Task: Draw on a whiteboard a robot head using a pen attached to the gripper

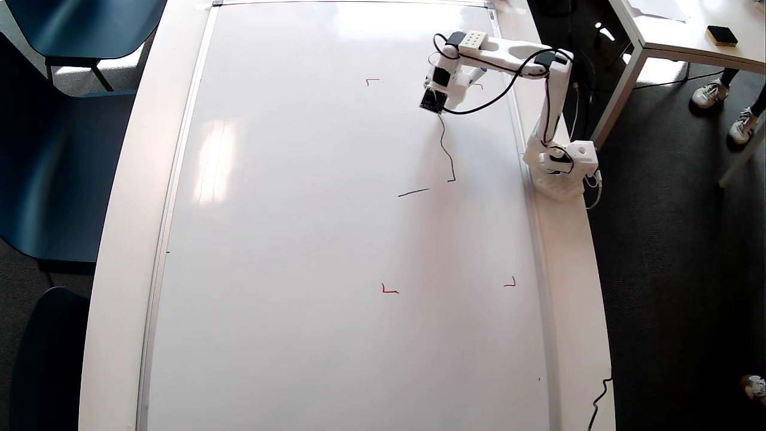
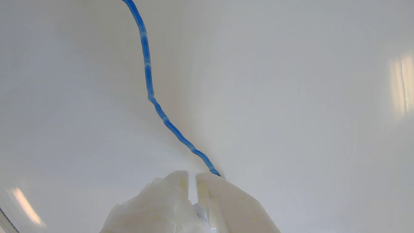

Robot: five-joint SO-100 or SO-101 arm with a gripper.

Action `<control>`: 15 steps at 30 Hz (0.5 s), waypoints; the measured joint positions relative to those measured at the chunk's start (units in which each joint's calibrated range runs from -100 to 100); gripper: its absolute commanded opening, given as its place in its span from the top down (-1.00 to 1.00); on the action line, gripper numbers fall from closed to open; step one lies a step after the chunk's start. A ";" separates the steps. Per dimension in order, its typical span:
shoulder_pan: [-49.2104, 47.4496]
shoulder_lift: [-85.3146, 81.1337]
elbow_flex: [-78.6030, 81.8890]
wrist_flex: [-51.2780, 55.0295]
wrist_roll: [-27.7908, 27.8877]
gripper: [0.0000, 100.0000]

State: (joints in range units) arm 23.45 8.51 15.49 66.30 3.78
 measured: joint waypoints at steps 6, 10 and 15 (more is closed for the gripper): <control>0.15 4.15 -5.39 0.00 0.00 0.97; -0.98 7.71 -10.32 -0.17 0.00 0.97; -3.39 11.10 -14.53 -0.42 -0.05 0.97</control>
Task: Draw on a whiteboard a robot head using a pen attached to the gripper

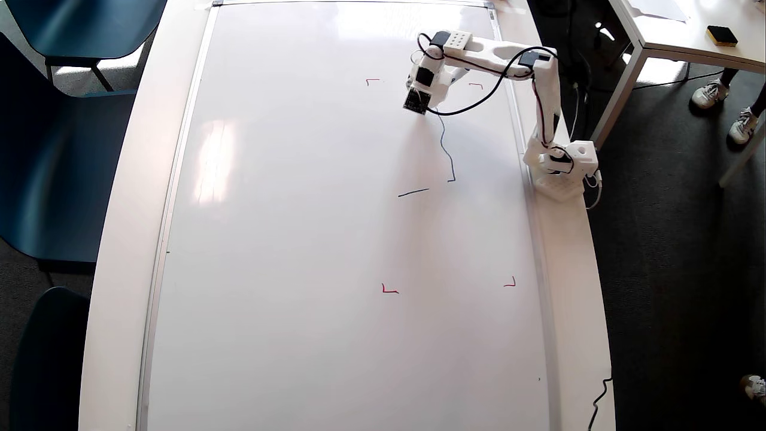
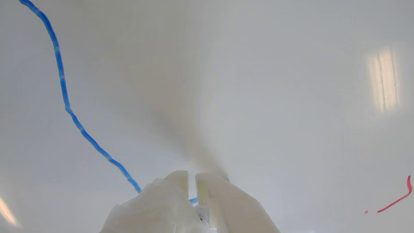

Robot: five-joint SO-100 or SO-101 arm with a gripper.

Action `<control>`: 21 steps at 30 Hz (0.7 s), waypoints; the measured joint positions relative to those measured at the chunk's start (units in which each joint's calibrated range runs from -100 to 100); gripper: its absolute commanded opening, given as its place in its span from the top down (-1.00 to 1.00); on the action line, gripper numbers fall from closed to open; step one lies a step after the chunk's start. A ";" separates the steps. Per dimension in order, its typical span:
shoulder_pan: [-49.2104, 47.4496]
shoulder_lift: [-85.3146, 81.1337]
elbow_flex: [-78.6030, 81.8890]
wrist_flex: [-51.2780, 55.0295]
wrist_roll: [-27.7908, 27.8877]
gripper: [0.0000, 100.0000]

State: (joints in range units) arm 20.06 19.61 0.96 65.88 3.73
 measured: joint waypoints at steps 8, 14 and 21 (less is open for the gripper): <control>-3.47 5.00 -5.94 0.17 -1.00 0.97; -4.68 11.01 -14.98 2.70 -1.90 0.98; -6.86 16.09 -22.20 3.63 -1.90 0.98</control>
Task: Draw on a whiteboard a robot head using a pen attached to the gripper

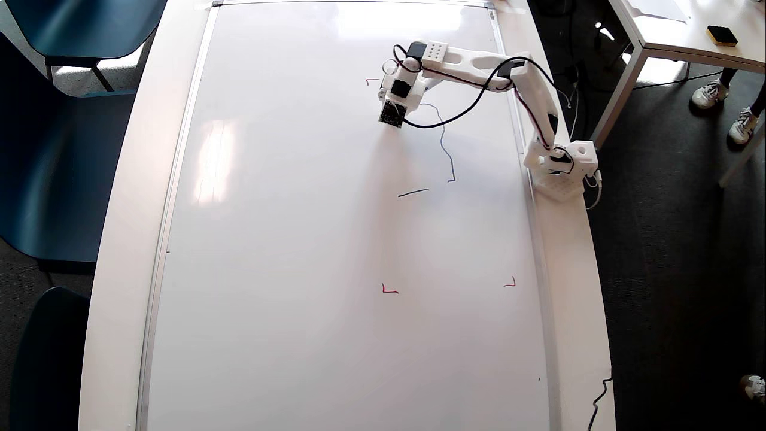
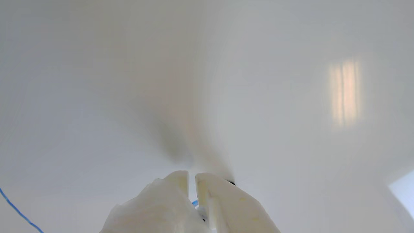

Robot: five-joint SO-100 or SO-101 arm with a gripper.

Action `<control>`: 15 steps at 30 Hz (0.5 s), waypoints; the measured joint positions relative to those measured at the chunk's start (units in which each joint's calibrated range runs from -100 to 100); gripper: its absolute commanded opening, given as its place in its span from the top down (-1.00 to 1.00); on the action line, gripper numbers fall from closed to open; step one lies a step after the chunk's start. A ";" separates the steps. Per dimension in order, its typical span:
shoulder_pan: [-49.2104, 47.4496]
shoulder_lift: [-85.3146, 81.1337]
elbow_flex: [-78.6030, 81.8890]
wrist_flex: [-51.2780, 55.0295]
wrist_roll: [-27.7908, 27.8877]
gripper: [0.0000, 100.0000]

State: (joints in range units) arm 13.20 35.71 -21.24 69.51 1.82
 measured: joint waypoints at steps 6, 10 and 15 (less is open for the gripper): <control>-2.94 0.76 -1.28 0.00 -0.37 0.98; -5.05 0.76 -1.28 0.00 -1.32 0.98; -7.54 0.76 -1.28 1.10 -1.53 0.98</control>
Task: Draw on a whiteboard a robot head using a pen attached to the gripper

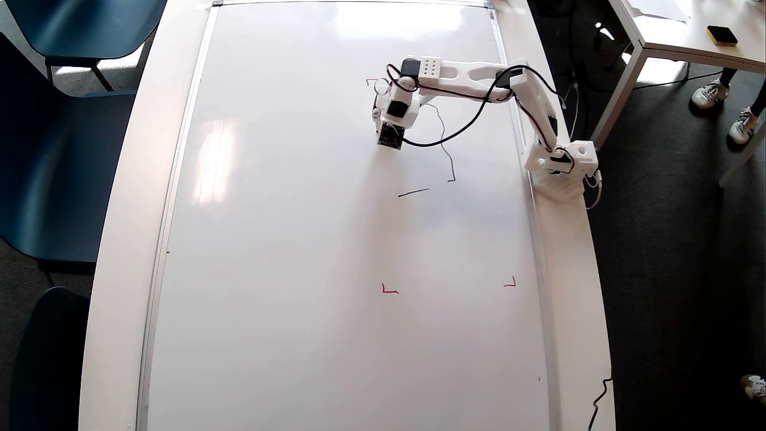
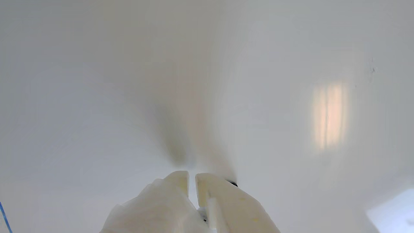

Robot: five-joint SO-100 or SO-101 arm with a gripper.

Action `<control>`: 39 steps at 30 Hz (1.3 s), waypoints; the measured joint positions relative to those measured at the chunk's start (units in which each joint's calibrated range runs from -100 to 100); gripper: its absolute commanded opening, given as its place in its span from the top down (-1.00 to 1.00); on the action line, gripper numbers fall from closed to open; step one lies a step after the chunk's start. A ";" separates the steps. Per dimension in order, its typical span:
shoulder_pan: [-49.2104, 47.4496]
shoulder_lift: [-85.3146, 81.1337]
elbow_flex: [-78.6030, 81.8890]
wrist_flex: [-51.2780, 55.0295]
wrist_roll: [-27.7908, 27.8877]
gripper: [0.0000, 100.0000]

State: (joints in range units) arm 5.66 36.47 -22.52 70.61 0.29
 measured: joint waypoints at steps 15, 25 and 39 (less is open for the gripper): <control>-7.01 -2.96 4.48 0.76 -0.95 0.98; -12.22 -8.05 10.87 0.68 -2.32 0.98; -17.87 -9.23 11.33 0.76 -3.59 0.98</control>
State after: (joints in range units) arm -12.22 27.23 -11.19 71.37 -3.30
